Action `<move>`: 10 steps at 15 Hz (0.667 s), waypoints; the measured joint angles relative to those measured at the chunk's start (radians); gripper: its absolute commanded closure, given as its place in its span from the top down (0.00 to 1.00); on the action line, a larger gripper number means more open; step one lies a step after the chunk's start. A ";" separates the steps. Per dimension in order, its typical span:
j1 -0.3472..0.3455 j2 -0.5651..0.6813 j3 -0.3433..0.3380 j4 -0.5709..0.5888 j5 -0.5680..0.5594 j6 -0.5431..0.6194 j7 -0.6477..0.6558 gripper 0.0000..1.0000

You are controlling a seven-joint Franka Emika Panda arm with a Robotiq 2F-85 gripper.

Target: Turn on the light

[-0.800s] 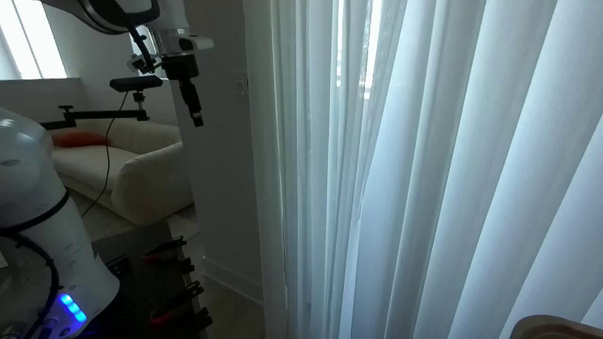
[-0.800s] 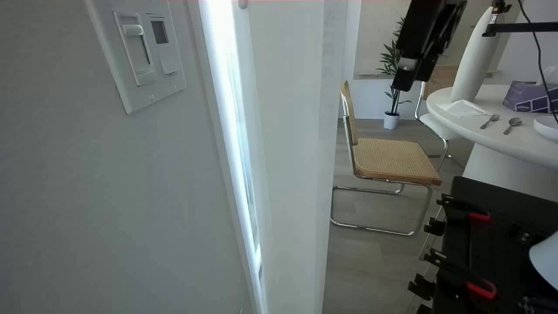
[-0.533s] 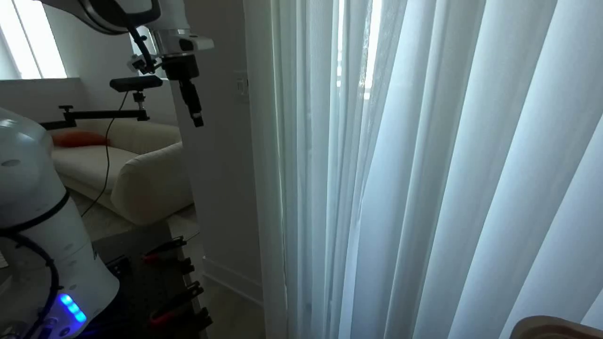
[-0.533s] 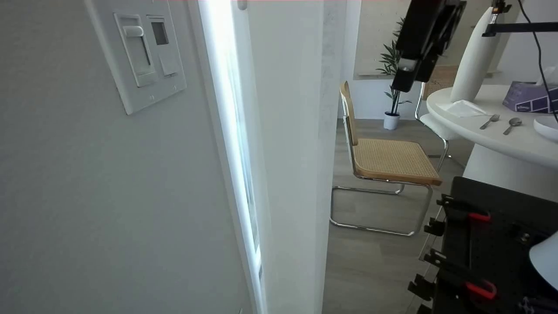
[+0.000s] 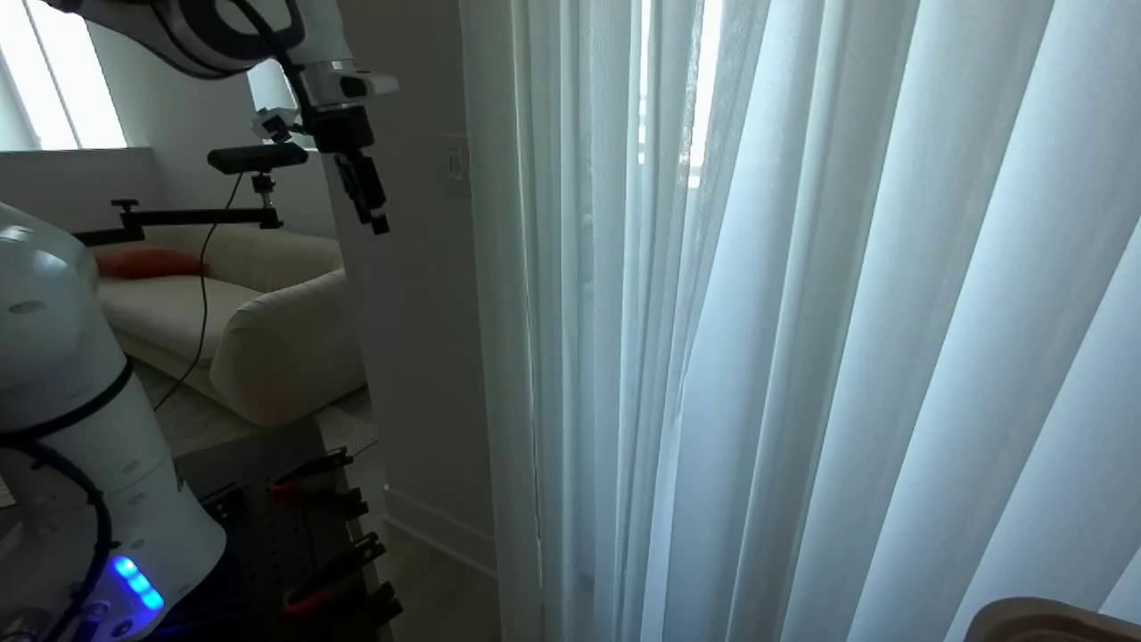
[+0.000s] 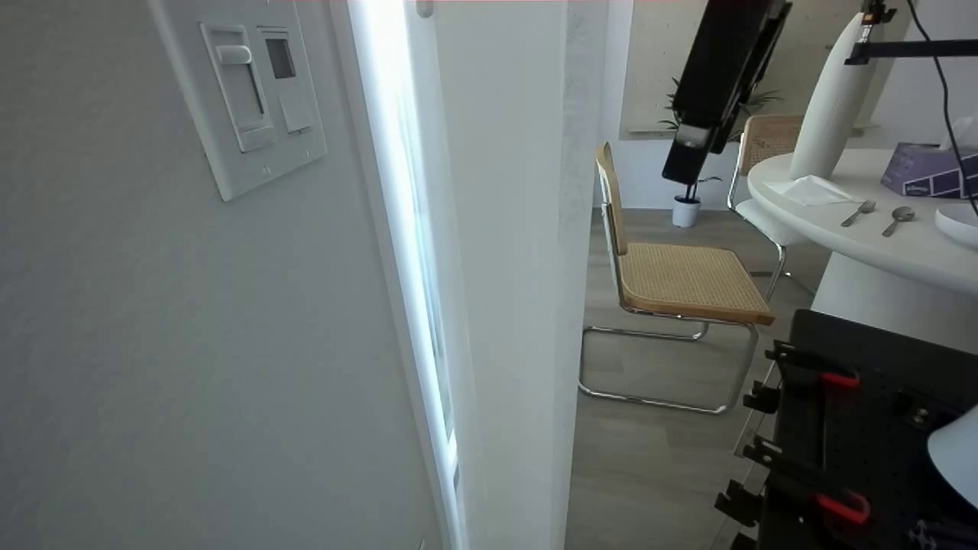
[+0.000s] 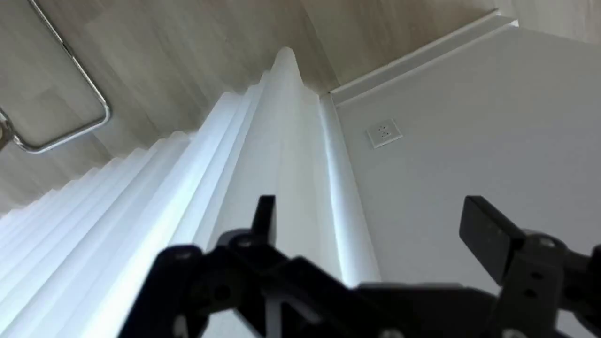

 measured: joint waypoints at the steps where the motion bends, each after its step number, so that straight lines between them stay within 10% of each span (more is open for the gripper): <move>1: 0.010 0.017 0.019 0.006 -0.005 0.012 0.000 1.00; 10: 0.097 0.050 0.098 0.035 -0.059 0.147 0.001 1.00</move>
